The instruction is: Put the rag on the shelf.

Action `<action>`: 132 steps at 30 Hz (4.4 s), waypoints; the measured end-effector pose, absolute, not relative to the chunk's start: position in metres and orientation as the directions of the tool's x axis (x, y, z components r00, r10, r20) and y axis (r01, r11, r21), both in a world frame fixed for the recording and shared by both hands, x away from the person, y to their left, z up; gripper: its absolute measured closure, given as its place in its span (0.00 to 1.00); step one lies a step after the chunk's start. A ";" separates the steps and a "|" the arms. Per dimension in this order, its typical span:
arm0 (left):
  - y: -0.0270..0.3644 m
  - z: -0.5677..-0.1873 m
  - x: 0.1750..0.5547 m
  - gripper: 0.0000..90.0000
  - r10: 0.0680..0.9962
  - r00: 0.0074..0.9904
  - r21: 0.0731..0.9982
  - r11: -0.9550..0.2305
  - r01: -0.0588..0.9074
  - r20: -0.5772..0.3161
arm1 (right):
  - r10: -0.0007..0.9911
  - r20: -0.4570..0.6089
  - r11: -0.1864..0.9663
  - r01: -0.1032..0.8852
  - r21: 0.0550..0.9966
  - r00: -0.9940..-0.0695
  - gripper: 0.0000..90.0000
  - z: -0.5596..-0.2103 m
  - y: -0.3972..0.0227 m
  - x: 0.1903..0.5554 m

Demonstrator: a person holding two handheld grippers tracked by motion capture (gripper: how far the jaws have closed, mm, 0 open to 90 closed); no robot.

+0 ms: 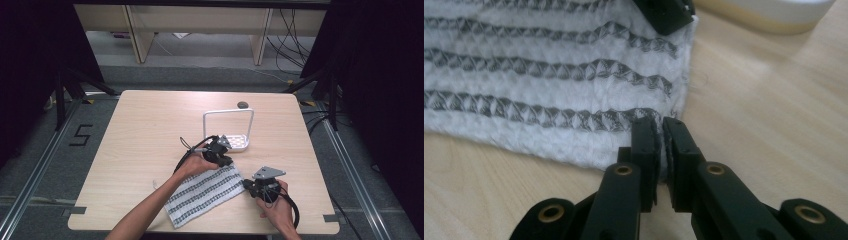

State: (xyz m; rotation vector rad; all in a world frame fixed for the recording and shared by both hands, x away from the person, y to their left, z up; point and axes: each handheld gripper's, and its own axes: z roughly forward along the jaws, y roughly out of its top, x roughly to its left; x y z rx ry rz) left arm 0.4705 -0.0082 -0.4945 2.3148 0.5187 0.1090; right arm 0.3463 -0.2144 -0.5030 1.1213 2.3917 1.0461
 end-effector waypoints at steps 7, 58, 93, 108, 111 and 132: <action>0.008 -0.455 0.462 0.95 0.458 0.885 0.780 -0.521 0.348 -0.089 | 0.769 0.032 0.378 0.494 0.783 -0.638 0.96 -0.473 -0.225 0.351; 0.044 -0.262 0.472 0.94 0.665 0.747 0.919 -0.311 0.242 0.028 | 0.766 -0.175 0.348 0.170 0.922 -0.619 0.96 -0.263 -0.212 0.435; 0.046 -0.263 0.567 0.94 0.758 0.652 0.903 -0.269 0.335 -0.016 | 0.805 -0.099 0.336 0.312 0.889 -0.584 0.96 -0.253 -0.193 0.553; 0.040 -0.301 0.593 0.93 0.768 0.640 0.872 -0.298 0.389 -0.024 | 0.821 -0.031 0.330 0.429 0.841 -0.570 0.96 -0.300 -0.193 0.593; 0.039 -0.309 0.597 0.93 0.773 0.634 0.862 -0.305 0.405 -0.024 | 0.826 -0.019 0.327 0.452 0.830 -0.563 0.96 -0.311 -0.192 0.598; 0.041 -0.366 0.603 0.76 0.781 0.614 0.771 -0.321 0.549 -0.112 | 0.825 0.040 0.355 0.571 0.740 -0.564 0.87 -0.357 -0.202 0.609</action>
